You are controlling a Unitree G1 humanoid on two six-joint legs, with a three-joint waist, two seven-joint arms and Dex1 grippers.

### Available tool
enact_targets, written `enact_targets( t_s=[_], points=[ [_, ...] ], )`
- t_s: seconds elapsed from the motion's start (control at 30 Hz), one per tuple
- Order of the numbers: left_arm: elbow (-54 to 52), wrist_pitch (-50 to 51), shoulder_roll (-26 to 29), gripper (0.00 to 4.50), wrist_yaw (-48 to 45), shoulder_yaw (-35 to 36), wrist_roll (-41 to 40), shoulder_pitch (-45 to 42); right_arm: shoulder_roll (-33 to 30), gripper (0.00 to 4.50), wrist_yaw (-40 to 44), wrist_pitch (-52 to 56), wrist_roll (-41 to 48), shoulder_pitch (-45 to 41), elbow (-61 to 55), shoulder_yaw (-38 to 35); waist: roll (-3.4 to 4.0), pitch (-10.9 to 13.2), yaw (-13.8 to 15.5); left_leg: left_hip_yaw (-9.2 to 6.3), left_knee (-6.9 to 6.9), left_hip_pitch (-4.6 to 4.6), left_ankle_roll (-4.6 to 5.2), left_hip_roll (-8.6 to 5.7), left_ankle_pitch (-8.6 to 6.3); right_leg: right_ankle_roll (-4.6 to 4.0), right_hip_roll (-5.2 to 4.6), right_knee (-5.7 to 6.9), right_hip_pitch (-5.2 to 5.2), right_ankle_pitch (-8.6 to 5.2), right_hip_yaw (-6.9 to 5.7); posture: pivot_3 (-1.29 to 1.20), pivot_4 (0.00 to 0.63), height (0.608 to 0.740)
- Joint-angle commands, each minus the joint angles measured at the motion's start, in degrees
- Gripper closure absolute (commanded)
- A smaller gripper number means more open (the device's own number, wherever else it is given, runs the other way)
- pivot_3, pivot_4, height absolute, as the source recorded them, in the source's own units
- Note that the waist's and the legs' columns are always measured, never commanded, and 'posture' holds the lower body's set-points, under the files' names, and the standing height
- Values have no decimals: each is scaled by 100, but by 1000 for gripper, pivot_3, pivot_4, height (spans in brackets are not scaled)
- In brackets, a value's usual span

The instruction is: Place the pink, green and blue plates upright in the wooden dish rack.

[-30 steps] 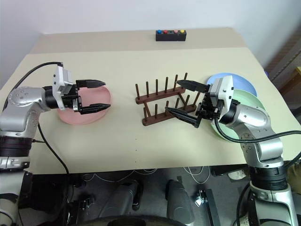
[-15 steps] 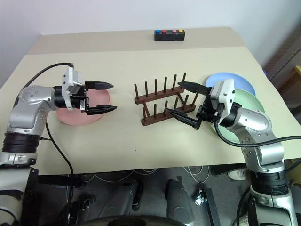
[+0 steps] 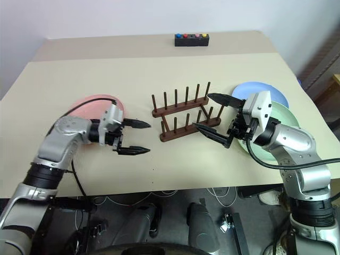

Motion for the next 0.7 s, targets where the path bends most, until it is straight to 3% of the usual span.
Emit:
enact_targets(
  t_s=[0.03, 0.17, 0.47, 0.57, 0.7],
  points=[
    [-119, 158, -172, 0, 493, -189, 323, 3, -97, 45, -52, 59, 193, 16, -356, -222, 0, 0, 8, 0, 0, 0, 0, 0, 0, 0, 0, 0, 0, 0, 0, 0, 150, 740],
    [-39, -2, -468, 0, 1247, -366, 848, 86, -137, 45, -108, 97, 172, 271, -526, -326, 0, 0, 24, 0, 0, 0, 0, 0, 0, 0, 0, -2, 1, 0, 0, 0, 150, 740],
    [121, 500, -1368, 0, 2575, -333, 1175, 12, -207, 45, -223, 143, 228, 365, -639, -429, 1, -1, 25, 0, 1, 2, 0, -1, 0, 1, 1, 0, 2, 0, -1, 0, 150, 740],
    [186, 656, -1496, 774, 2834, -350, 1265, -16, -223, 0, -229, 142, 236, 397, -657, -459, 0, -1, 36, 0, 3, 1, 1, -3, 0, 1, 0, -1, 3, 0, -1, 0, 150, 740],
    [118, 834, -1470, 2624, 2808, -495, 1292, 55, -260, 0, -237, 156, 236, 403, -650, -506, 1, -3, 29, 0, 2, 2, 0, -3, 0, 2, 1, -1, 3, 0, -1, 0, 150, 740]
  ],
)
